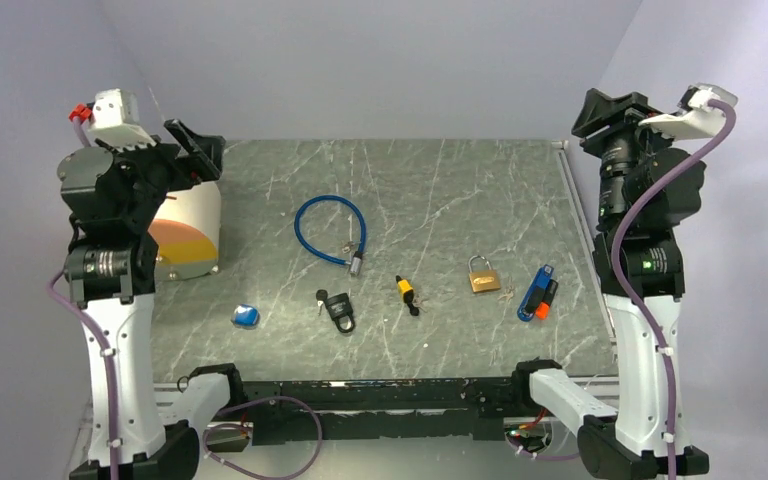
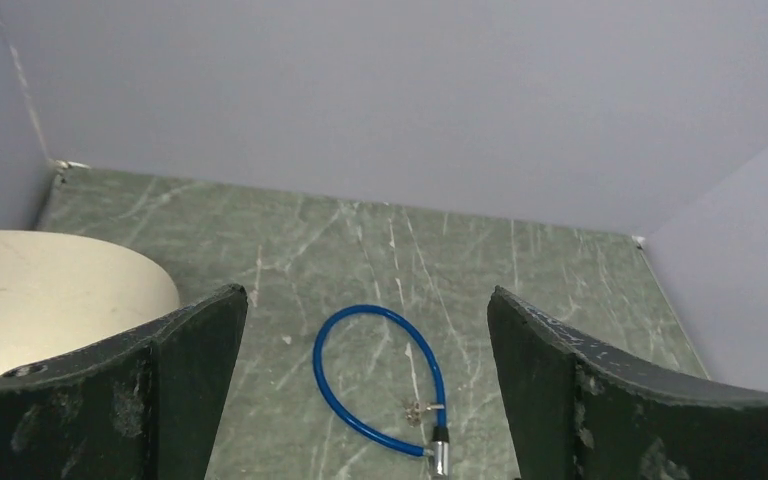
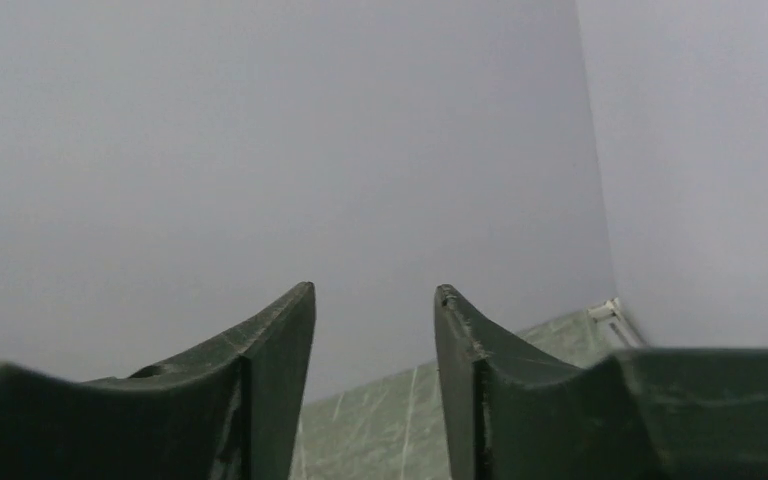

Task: Unlock with the key
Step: Pick up the key from the center of the board.

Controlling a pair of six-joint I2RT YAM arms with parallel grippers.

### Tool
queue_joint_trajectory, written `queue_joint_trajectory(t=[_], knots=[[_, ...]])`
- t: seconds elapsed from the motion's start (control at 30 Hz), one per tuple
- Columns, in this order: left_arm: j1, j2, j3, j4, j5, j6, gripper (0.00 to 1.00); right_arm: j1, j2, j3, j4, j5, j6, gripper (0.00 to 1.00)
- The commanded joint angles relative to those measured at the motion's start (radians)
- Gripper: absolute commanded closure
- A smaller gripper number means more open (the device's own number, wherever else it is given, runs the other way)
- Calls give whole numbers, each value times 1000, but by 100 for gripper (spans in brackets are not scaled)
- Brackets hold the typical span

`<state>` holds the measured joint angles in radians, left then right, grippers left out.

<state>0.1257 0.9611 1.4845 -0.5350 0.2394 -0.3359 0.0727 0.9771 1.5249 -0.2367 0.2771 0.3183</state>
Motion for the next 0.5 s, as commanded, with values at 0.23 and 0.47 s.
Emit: queue_joint_trajectory(t=[0.23,0.47], knots=[[6,96,-145,69,24,-186,6,-3,93,-129,-181,-298,174,40],[5,73,-331,149,-45,-358,6,1,141,-365,-206,-549,236,46]])
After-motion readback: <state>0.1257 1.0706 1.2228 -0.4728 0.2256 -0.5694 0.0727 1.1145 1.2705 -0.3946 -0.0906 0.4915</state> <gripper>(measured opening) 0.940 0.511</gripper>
